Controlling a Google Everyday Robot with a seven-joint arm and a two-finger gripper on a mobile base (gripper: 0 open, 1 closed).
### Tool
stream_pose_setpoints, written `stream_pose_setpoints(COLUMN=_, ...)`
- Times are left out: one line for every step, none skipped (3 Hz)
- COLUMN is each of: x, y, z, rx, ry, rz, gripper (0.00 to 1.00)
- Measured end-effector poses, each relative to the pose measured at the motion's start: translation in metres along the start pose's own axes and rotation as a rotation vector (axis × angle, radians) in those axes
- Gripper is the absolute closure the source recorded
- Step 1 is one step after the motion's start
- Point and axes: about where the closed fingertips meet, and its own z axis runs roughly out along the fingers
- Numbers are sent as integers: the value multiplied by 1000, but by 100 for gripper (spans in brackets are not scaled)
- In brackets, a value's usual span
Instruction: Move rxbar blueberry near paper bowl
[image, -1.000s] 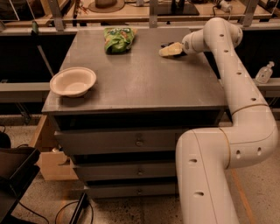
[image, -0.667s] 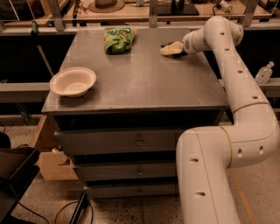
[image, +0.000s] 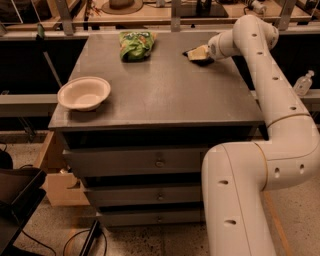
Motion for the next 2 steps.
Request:
stream_pose_setpoints(x=0, y=1, z=0, rx=0, ry=0, rz=0, gripper=100)
stream_pose_setpoints(x=0, y=1, z=0, rx=0, ry=0, rz=0, gripper=100)
